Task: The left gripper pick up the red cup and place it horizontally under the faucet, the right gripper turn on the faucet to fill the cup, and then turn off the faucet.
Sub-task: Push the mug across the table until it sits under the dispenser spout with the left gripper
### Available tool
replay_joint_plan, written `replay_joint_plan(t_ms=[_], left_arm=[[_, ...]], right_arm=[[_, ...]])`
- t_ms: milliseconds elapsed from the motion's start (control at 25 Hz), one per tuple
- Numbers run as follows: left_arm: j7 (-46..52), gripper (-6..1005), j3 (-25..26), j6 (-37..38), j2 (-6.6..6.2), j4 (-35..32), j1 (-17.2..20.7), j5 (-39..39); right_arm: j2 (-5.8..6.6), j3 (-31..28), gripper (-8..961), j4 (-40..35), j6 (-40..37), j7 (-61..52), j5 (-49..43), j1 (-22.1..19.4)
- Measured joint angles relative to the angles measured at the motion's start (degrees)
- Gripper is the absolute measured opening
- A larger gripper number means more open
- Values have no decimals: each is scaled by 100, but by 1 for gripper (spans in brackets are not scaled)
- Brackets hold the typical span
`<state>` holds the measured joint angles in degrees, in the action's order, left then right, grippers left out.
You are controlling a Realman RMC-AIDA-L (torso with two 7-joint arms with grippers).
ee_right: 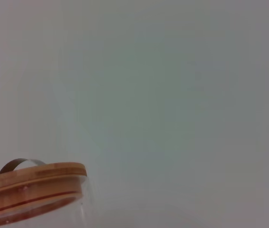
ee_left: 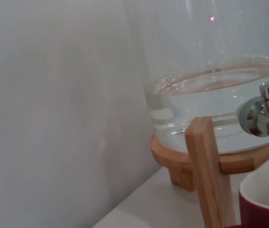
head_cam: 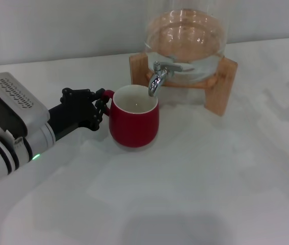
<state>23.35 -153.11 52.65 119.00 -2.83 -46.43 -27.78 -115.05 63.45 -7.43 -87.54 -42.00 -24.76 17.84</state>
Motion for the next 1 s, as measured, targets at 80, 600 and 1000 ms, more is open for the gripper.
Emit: replay_joint_plan(t_ms=[80,600,1000], left_arm=[[20,95,0,-23,0,-1,-18,49],[27,96,0,-178,10,-45,-105,359],[30,95,0,-260,25,-51,-171,411]], right_arm=[[0,0,828,-3,0,-7,5,0],[0,6,828,-4,0,-26,3,17],[0,-9,828,-13,-150,-34,6,0]])
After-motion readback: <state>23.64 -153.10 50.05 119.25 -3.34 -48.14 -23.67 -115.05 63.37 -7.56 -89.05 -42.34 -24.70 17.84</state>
